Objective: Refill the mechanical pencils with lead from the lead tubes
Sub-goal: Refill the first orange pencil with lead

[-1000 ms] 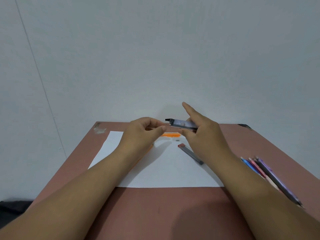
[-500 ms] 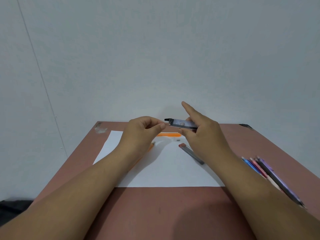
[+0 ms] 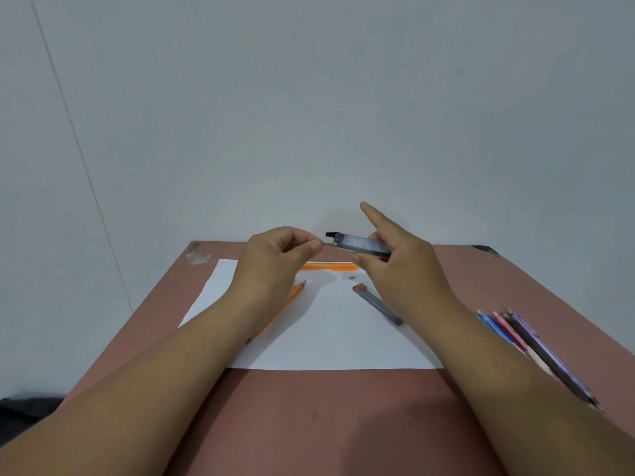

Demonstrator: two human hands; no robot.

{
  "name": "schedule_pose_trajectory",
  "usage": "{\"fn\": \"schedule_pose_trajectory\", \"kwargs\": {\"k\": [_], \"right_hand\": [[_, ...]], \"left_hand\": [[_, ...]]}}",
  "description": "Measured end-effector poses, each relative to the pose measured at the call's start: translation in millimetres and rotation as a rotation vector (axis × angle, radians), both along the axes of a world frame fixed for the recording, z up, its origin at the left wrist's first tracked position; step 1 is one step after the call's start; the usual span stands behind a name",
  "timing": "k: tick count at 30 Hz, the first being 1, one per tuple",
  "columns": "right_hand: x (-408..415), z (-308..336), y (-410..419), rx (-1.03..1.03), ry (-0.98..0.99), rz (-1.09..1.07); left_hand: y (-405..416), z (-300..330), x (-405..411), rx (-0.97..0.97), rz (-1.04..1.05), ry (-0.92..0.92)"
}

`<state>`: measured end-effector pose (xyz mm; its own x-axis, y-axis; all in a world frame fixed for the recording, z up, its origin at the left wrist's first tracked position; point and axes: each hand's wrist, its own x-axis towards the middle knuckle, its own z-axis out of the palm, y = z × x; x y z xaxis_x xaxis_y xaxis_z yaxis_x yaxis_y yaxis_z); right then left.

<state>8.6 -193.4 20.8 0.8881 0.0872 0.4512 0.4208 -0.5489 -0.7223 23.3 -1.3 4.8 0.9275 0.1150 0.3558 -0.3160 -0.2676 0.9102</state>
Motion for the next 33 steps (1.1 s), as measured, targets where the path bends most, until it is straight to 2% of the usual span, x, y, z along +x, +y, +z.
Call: {"fn": "schedule_pose_trajectory", "kwargs": {"k": [6, 20, 33], "right_hand": [[-1.3, 0.4, 0.7, 0.069, 0.026, 0.003], [-0.1, 2.0, -0.3, 0.054, 0.007, -0.015], [0.4, 1.7, -2.2, 0.087, 0.014, -0.022]], "left_hand": [[-1.2, 1.4, -2.5, -0.061, 0.013, -0.015], [-0.5, 1.5, -2.0, -0.032, 0.059, -0.054], [0.6, 4.6, -4.2, -0.094, 0.101, -0.045]]}}
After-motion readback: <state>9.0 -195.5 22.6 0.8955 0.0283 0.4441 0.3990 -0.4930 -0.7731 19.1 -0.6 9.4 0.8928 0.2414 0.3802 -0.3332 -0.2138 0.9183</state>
